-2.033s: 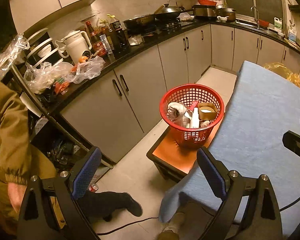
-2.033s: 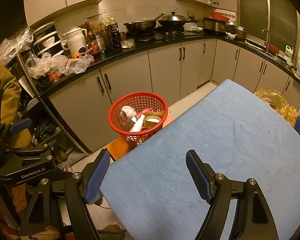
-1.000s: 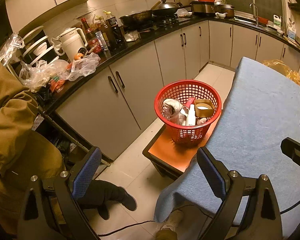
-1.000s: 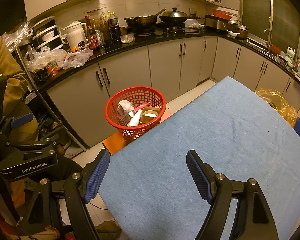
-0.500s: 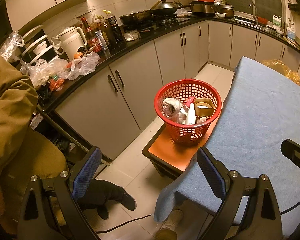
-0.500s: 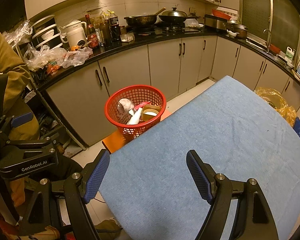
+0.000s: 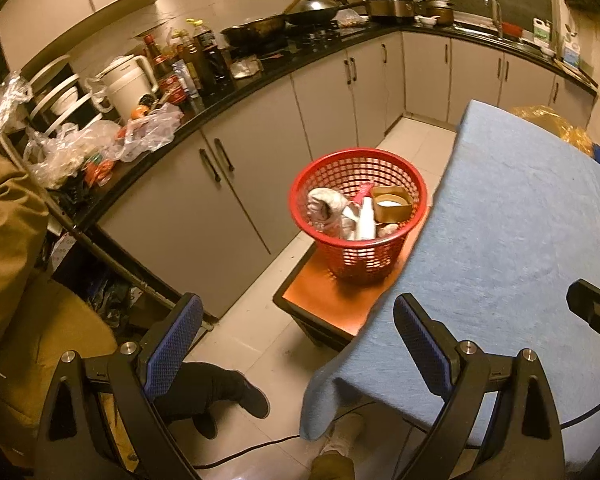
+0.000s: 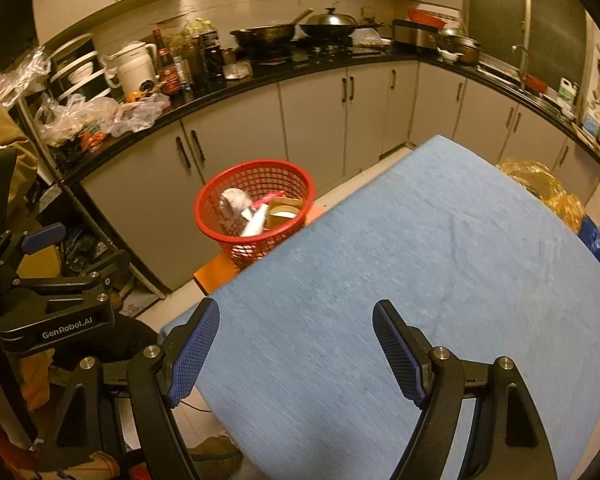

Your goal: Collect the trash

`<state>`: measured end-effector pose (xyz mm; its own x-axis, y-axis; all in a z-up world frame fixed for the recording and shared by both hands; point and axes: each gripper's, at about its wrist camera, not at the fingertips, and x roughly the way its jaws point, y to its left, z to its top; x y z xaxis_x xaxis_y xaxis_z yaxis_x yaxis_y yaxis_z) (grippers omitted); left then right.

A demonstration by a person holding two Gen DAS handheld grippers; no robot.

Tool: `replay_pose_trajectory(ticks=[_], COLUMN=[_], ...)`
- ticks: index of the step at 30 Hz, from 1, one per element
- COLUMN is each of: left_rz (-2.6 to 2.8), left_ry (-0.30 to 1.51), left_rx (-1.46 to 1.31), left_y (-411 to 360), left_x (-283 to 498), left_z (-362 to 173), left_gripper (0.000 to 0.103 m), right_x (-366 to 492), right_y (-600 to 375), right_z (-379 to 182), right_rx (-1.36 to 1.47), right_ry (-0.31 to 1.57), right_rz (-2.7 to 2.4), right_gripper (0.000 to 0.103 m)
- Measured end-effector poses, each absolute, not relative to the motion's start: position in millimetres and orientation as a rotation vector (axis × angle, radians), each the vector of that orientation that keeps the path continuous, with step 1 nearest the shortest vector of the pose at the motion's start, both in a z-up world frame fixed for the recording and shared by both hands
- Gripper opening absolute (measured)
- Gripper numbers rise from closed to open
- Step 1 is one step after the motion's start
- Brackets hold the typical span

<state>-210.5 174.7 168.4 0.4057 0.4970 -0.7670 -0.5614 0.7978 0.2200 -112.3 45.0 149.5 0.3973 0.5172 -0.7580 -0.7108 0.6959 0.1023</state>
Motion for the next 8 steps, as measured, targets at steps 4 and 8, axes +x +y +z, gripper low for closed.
replay_pose_trajectory(ticks=[4,8], left_rz=[0.621,0.491], left_ry=[0.957,0.978], left_rx=[-0.054,-0.048], left_y=[161,133], left_x=[-196,-177], left_z=[164,150], left_gripper=[0.095,0.095], right_x=[-105,-92], right_y=[20,-24], right_z=[143,129], right_rx=[-0.219,-0.154], right_ry=[0.89,0.944], right_rz=[0.727,0.609], right_gripper=[0.083,0.083])
